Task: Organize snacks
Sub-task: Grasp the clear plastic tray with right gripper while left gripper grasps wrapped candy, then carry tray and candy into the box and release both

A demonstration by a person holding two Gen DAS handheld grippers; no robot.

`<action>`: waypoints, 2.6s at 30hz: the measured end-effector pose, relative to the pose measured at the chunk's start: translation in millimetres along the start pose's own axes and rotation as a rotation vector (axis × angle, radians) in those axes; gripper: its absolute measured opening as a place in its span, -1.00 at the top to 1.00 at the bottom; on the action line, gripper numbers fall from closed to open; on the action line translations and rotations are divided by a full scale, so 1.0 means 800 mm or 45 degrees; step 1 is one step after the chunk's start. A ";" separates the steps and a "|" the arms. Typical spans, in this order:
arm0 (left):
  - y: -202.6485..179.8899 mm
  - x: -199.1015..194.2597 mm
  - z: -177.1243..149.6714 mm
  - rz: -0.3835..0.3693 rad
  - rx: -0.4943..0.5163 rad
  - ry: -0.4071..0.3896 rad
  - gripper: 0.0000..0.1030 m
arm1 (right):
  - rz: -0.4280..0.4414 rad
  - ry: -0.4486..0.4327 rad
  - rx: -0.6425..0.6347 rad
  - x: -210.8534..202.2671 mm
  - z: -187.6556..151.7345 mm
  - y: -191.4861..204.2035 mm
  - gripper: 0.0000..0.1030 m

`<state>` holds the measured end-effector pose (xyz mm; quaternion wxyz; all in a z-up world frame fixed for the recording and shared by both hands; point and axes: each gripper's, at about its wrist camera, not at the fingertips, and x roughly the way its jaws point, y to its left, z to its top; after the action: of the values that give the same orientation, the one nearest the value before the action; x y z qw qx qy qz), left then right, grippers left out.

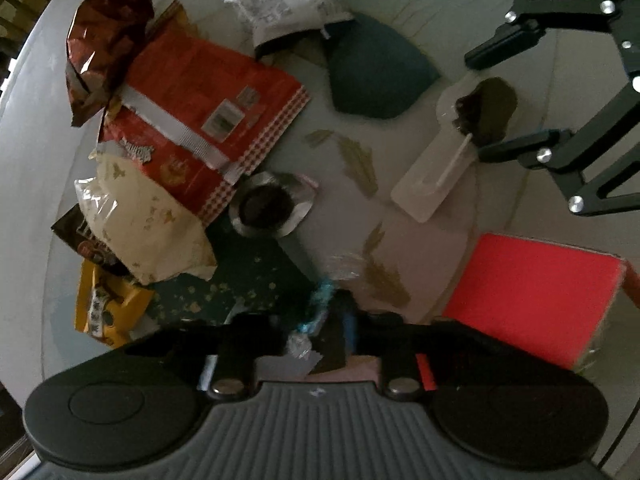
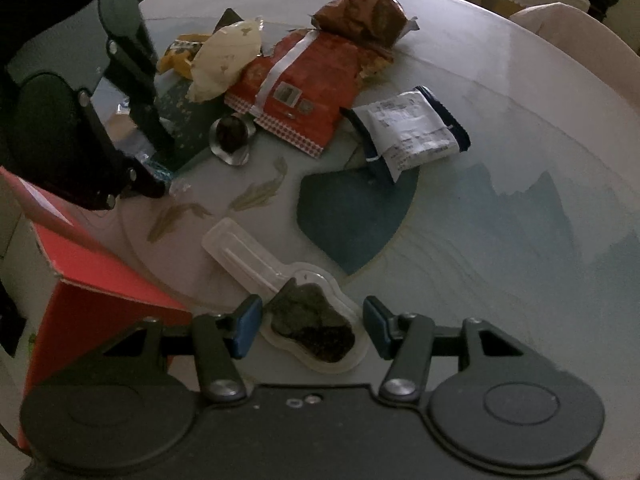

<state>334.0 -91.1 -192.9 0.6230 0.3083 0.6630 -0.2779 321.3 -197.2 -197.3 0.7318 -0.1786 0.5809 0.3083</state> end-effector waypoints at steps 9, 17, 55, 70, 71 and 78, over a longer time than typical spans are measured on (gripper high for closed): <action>0.014 -0.024 -0.038 -0.054 -0.234 -0.152 0.76 | -0.035 -0.026 0.145 -0.007 -0.007 -0.004 -0.06; 0.041 -0.052 -0.082 0.005 -0.417 -0.241 0.76 | -0.076 -0.109 0.257 -0.049 -0.010 -0.002 -0.06; -0.085 -0.135 -0.310 0.009 -0.741 -0.434 0.76 | -0.144 -0.218 -0.069 -0.164 -0.057 0.246 -0.06; -0.118 -0.042 -0.326 -0.120 -0.783 -0.255 0.76 | -0.137 -0.008 -0.256 -0.072 -0.084 0.296 -0.06; -0.118 -0.038 -0.327 -0.122 -0.787 -0.244 0.76 | -0.127 0.004 -0.247 -0.066 -0.085 0.296 -0.06; -0.121 -0.020 -0.328 -0.132 -0.783 -0.201 0.76 | -0.107 0.039 -0.212 -0.045 -0.090 0.296 -0.07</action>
<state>89.6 42.2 -160.6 0.7215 0.0488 0.6803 -0.1191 107.4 -74.2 -158.6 0.7178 -0.2678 0.5563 0.3218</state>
